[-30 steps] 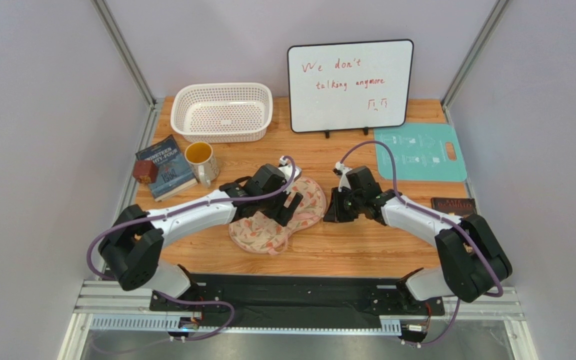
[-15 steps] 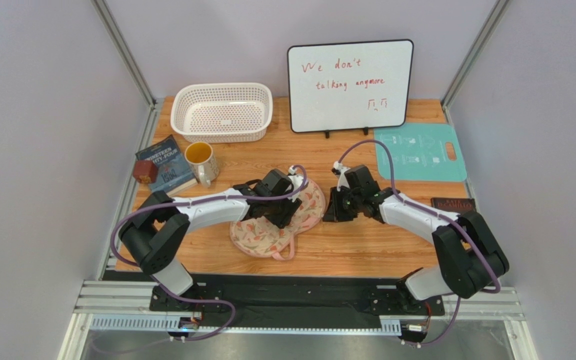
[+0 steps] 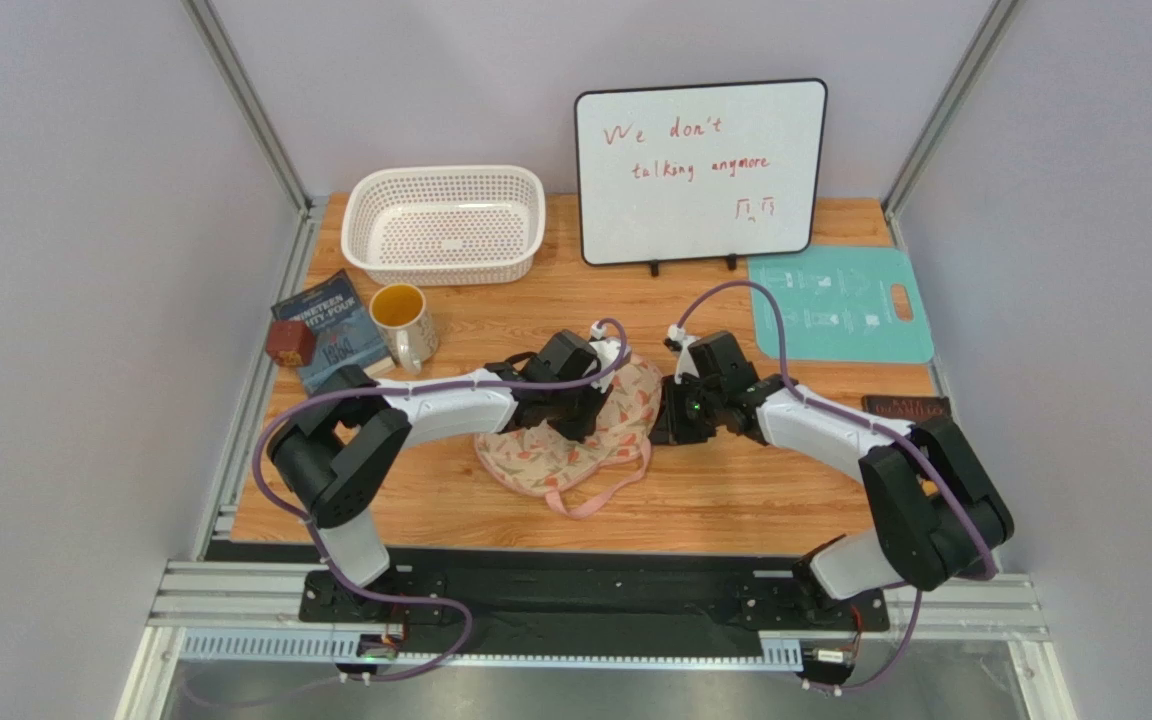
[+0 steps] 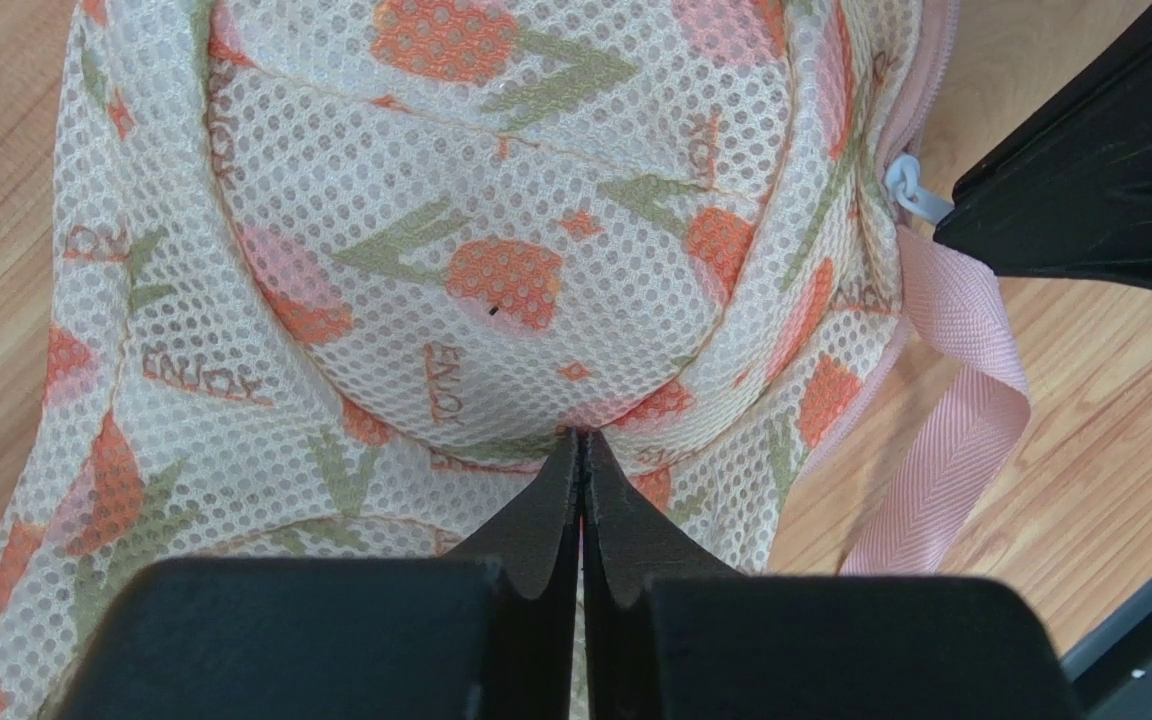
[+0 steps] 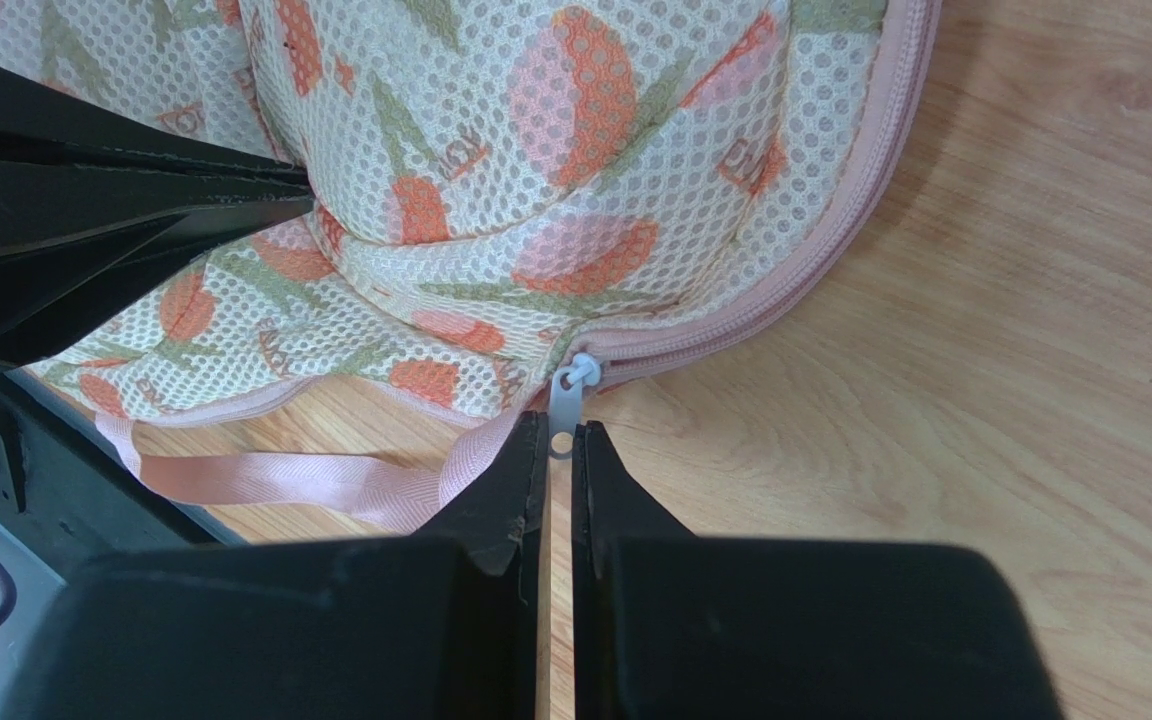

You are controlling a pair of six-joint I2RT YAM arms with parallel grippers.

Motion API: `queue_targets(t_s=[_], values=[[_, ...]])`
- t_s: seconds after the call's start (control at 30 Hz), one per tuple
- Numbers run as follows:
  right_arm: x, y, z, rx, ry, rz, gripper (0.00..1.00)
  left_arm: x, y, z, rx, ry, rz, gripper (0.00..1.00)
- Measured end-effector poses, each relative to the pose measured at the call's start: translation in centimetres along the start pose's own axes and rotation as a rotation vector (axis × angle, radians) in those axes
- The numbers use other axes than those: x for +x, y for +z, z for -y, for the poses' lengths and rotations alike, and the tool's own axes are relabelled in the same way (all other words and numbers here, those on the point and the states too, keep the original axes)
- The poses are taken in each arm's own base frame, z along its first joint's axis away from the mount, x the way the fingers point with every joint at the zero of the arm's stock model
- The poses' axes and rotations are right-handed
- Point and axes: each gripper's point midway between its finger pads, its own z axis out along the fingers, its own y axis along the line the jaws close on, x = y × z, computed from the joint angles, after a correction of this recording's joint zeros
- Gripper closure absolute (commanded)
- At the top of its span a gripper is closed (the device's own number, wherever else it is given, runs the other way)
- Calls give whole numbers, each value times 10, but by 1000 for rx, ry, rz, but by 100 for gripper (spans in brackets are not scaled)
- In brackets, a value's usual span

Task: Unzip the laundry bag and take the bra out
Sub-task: Unzip the laundry bag at the center of the board.

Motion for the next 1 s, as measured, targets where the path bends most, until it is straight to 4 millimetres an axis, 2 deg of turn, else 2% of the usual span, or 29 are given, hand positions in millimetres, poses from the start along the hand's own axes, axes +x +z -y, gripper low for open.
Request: queue_targets(t_s=[0.2, 0.43, 1.0], values=[[3, 2, 4, 9, 22, 5, 100, -2, 2, -1, -22, -73, 22, 100], [26, 3, 11, 15, 86, 0, 100, -7, 6, -3, -48, -181, 71, 100], [38, 7, -4, -27, 151, 61, 100, -10, 8, -8, -89, -350, 161, 100]])
